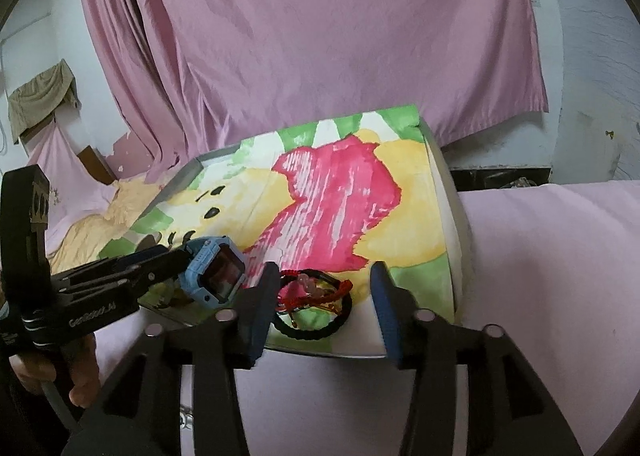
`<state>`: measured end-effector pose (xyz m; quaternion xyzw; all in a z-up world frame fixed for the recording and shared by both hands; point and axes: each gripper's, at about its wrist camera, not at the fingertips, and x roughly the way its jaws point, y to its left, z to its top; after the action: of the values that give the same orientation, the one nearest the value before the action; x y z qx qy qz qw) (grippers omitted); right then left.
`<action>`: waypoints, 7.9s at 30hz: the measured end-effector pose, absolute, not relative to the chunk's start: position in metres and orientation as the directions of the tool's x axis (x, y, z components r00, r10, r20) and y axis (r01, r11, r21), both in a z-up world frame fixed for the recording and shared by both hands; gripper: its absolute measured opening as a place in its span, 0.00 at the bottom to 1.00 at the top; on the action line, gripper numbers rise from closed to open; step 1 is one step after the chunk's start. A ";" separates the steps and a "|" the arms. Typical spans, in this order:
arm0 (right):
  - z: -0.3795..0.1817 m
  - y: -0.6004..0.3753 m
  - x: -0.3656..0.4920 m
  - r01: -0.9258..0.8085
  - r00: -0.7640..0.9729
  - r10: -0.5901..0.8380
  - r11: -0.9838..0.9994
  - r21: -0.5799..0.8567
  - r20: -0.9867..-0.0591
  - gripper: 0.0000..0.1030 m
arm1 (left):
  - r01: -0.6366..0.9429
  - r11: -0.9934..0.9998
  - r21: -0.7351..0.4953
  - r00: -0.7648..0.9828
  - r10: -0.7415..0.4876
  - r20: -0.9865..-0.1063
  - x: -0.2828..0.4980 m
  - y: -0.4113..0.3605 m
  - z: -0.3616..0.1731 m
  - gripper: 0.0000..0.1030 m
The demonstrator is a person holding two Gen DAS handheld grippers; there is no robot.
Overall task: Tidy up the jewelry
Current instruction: 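Carry the silver ring and red bracelet into the tray with both tools, then open both tools in the tray and withdraw them, then grasp the white chain bracelet with the right tool, then grasp the small gold charm with the left tool, then carry the gold charm and white chain bracelet into the tray with both tools, then open both tools to release the charm and bracelet in the tray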
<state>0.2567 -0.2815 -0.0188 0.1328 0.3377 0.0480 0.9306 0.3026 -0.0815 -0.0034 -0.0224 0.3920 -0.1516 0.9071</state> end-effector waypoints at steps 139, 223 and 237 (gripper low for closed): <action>-0.034 -0.209 0.196 -0.249 0.601 0.276 0.956 0.152 -0.750 0.15 | 0.332 0.937 -0.106 0.582 -0.292 -0.759 0.211 -0.057 -0.026 0.14; -0.017 -0.264 0.246 -0.004 0.777 0.124 0.981 0.193 -0.617 0.38 | 0.216 0.963 -0.163 0.677 -0.268 -0.686 0.282 -0.064 -0.006 0.36; -0.009 -0.265 0.229 0.009 0.822 0.100 0.982 0.190 -0.560 0.74 | 0.162 0.975 -0.151 0.767 -0.221 -0.603 0.256 -0.046 0.008 0.84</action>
<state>0.2289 -0.2651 -0.0092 0.0923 0.2971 0.0239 0.9501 0.2556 -0.0461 0.0076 -0.0451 0.3260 -0.1022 0.9387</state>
